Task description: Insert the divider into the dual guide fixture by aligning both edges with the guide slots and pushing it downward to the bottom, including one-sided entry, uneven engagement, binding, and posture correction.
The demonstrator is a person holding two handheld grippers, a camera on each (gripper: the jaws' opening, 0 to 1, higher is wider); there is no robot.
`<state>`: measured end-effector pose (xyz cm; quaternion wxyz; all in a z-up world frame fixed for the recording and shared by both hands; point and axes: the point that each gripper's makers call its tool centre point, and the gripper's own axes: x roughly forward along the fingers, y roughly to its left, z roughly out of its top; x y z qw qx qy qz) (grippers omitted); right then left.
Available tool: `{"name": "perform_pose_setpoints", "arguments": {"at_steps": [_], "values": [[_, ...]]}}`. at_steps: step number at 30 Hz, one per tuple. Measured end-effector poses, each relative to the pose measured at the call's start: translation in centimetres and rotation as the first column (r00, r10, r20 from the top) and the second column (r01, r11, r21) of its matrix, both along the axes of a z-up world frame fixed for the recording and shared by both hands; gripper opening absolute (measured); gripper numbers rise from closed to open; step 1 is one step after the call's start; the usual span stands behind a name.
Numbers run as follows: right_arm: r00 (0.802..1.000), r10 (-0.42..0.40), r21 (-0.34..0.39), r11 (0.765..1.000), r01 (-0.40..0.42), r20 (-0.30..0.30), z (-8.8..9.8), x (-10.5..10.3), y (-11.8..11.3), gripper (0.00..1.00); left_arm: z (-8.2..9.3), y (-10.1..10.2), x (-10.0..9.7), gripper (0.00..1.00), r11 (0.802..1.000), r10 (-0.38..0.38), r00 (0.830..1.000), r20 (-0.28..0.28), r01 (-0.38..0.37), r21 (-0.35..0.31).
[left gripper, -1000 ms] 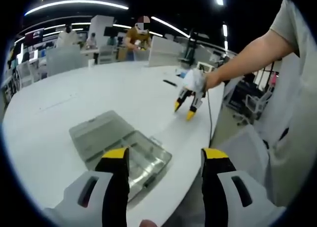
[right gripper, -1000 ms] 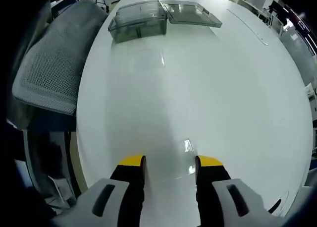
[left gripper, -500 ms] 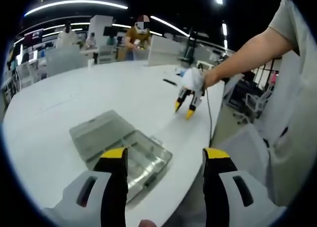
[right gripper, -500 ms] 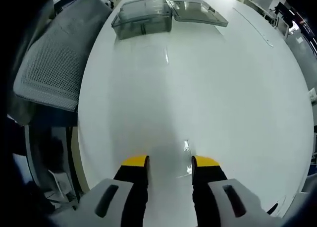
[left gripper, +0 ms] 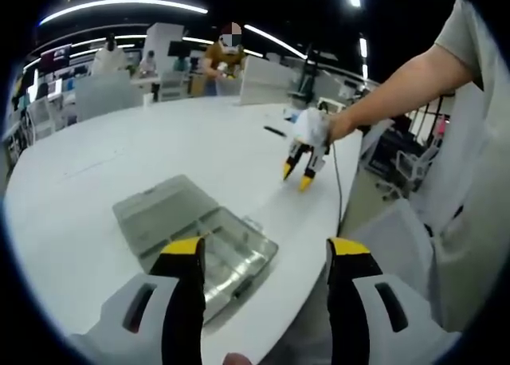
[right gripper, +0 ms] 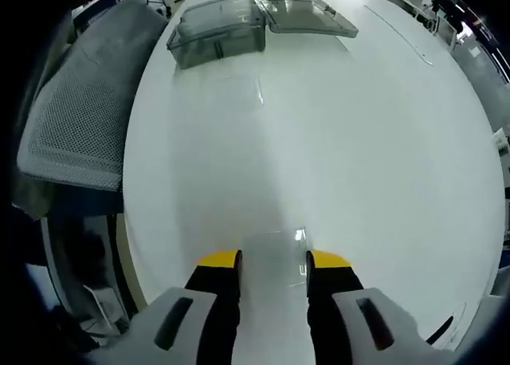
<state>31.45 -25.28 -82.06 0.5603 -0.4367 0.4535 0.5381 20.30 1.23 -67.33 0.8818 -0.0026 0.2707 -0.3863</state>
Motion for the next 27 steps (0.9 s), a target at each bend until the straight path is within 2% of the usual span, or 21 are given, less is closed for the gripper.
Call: {"name": "perform_pose_setpoints", "arguments": {"at_steps": [14, 19, 27], "values": [[0.999, -0.039, 0.018, 0.999, 0.039, 0.009, 0.7, -0.2, 0.8, 0.27, -0.3, -0.2, -0.3, 0.64, 1.000, 0.001, 1.000, -0.013, -0.001, -0.005], [0.999, -0.036, 0.043, 0.998, 0.035, 0.018, 1.3, -0.4, 2.2, 0.27, -0.4, -0.2, -0.3, 0.66, 1.000, 0.001, 1.000, -0.018, -0.001, -0.005], [0.999, 0.000, 0.093, 0.996, -0.005, 0.046, 2.7, -1.4, 5.6, 0.27, -0.7, -0.1, -0.3, 0.69, 1.000, 0.000, 1.000, -0.025, 0.000, -0.002]]}}
